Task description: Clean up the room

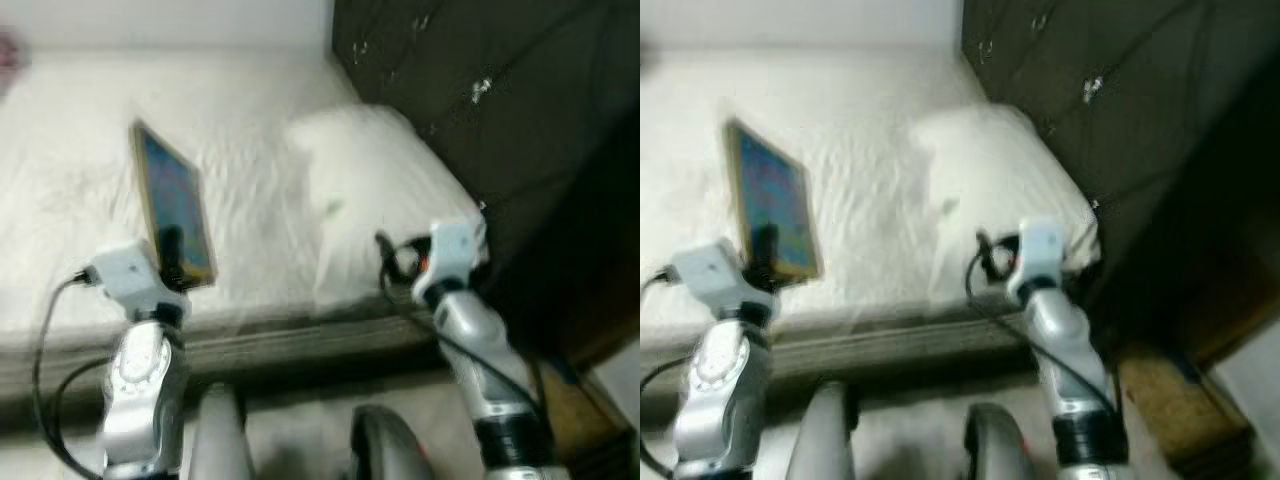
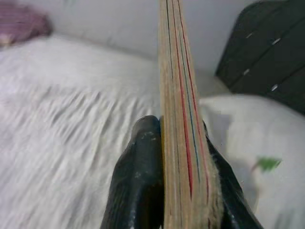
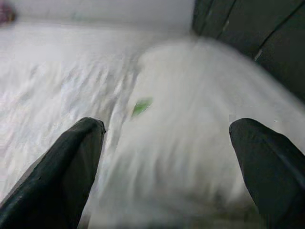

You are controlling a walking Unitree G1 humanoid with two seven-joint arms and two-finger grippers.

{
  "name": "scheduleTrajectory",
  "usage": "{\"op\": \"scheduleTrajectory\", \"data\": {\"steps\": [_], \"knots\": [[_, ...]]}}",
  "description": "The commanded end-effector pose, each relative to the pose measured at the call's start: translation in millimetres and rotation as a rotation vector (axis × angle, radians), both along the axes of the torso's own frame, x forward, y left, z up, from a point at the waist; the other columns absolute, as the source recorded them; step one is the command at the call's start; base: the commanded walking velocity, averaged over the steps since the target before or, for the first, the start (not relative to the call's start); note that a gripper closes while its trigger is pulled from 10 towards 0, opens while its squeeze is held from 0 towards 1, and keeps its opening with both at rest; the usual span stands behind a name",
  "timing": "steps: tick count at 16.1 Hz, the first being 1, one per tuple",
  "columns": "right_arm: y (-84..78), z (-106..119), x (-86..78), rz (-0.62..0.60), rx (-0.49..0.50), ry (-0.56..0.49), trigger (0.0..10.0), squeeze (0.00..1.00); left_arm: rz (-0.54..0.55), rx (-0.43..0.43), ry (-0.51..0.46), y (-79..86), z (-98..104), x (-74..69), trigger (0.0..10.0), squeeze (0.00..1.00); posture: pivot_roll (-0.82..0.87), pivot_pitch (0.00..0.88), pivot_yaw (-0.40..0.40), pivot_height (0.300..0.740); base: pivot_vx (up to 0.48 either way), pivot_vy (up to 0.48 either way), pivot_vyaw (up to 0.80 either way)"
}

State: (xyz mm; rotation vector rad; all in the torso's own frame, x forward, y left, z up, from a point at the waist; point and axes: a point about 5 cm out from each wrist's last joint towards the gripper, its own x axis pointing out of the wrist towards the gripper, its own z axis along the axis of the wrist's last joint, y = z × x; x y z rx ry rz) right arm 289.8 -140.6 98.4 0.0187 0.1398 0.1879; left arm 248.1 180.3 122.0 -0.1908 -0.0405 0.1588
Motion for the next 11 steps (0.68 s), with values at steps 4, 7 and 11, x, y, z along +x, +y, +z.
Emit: {"op": "scheduleTrajectory", "data": {"steps": [4,7,11], "knots": [[5.8,14.4,7.8,0.030,-0.005,-0.051,10.0,0.00,-0.021,0.018,-0.085,-0.7,17.9,6.0,10.0,0.00,-0.01,0.008,-0.080,0.643,0.208,0.000,0.00],[7.1,15.0,9.5,0.035,-0.004,-0.049,10.0,0.00,-0.019,0.021,-0.088,1.0,18.5,7.7,10.0,0.00,-0.02,0.023,-0.078,0.643,0.323,0.000,0.00],[7.3,15.2,9.2,0.040,0.003,-0.048,10.0,0.00,-0.012,0.023,-0.087,2.4,18.2,8.3,10.0,0.00,-0.02,0.028,-0.077,0.643,0.480,0.000,0.00]]}}
